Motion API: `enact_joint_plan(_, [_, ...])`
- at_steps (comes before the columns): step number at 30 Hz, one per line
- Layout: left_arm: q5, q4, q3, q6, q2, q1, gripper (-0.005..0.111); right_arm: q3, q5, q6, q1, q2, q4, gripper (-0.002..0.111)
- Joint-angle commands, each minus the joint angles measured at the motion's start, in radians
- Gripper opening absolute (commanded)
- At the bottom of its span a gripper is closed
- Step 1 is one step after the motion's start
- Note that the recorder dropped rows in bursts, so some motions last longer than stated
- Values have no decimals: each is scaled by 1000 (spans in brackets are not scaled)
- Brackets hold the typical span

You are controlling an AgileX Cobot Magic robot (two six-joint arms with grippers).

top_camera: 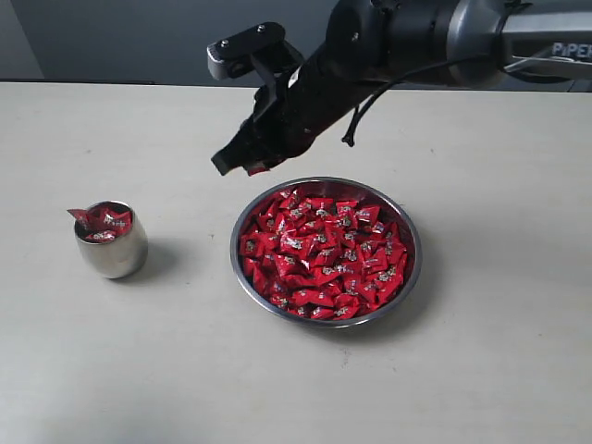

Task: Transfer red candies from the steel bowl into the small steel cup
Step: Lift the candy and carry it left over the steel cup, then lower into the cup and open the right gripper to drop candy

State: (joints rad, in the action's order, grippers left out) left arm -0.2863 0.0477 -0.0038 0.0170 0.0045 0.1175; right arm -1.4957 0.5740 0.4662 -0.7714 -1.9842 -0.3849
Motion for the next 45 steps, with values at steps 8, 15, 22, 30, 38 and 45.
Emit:
enact_joint_plan(8, [2,-2,4,2,-4,1,0,-309,166,159,-36,-201,-219,-1])
enact_joint_plan(15, [2,-2,4,2,-4,1,0,-488,221,163,-98,-308,-226,-1])
enact_joint_plan(22, [2,-2,4,2,-4,1,0,-574,261,163,-130,-371,-228,-1])
enact_joint_plan(30, [2,-2,4,2,-4,1,0,-574,263,167,-154,-379,-243,-1])
enact_joint_plan(38, [2,-2,4,2,-4,1,0,-574,257,188,-185,-381,-265,-1])
enact_joint_plan(45, [2,-2,4,2,-4,1,0,-574,243,190,-187,-390,-266,-1])
